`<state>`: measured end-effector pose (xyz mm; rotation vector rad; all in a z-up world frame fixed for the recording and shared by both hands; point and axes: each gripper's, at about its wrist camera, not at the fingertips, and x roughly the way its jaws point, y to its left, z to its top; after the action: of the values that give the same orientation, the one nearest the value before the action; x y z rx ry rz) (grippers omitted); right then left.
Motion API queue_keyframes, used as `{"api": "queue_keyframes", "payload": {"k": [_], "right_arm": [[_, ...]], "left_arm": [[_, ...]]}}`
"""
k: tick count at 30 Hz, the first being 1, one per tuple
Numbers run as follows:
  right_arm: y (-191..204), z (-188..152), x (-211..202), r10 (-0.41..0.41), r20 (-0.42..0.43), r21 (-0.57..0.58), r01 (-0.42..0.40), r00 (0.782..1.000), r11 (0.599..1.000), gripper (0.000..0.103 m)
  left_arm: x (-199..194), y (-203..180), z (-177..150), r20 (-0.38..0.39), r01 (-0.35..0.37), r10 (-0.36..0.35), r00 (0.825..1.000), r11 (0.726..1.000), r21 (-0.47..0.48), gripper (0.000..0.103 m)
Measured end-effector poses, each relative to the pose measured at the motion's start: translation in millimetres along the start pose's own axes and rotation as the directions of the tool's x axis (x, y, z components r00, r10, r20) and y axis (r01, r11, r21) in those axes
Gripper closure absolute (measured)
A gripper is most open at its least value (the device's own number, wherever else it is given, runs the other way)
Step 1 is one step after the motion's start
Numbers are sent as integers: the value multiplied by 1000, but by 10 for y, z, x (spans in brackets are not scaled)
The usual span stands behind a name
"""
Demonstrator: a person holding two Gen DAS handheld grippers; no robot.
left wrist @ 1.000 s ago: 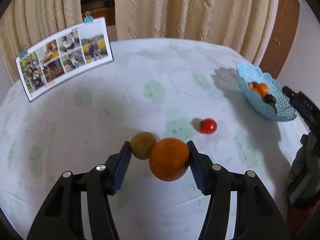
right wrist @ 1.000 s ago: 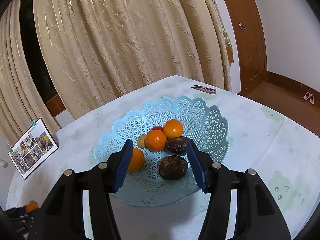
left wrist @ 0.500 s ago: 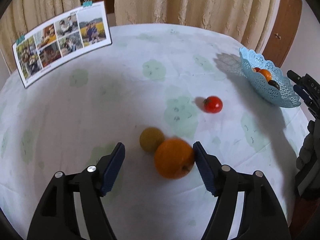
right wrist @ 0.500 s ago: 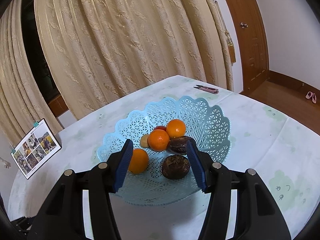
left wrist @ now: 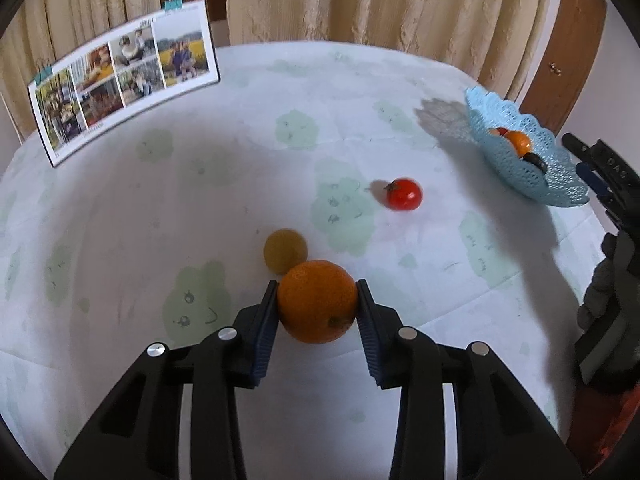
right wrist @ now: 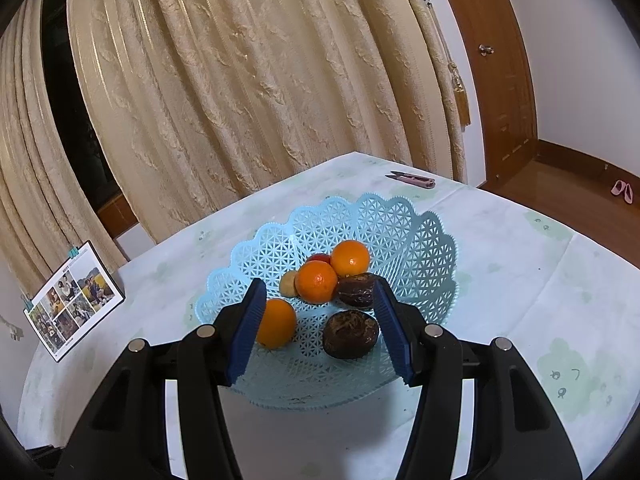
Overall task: Organize fruits
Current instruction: 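Carry the orange into the blue basket and open the left gripper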
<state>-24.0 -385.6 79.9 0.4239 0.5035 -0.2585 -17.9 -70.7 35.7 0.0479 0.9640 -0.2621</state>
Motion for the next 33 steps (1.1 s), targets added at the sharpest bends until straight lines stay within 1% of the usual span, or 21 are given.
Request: {"api": "queue_keyframes", "payload": {"k": [6, 12, 19, 22, 26, 33], "right_arm": [[-76, 22, -42, -6, 17, 29, 5, 1000, 1000, 46], [-209, 54, -107, -49, 48, 79, 45, 998, 996, 46], [-308, 50, -99, -84, 40, 110, 79, 996, 991, 46], [-315, 49, -97, -94, 38, 110, 89, 995, 990, 46], [-339, 53, -106, -105, 40, 120, 99, 994, 988, 42], [-417, 60, -139, -140, 53, 154, 131, 989, 979, 41]], "left_arm": [[-188, -305, 204, 74, 29, -35, 997, 997, 76, 65], [-175, -840, 575, 138, 68, -94, 986, 981, 182, 65], [7, -1424, 942, 156, 130, -177, 972, 954, 271, 65], [101, -1599, 1029, 155, 146, -199, 968, 944, 297, 65], [240, -1790, 1111, 149, 144, -201, 968, 935, 325, 65], [395, -1925, 1192, 158, 122, -186, 970, 930, 347, 65]]}}
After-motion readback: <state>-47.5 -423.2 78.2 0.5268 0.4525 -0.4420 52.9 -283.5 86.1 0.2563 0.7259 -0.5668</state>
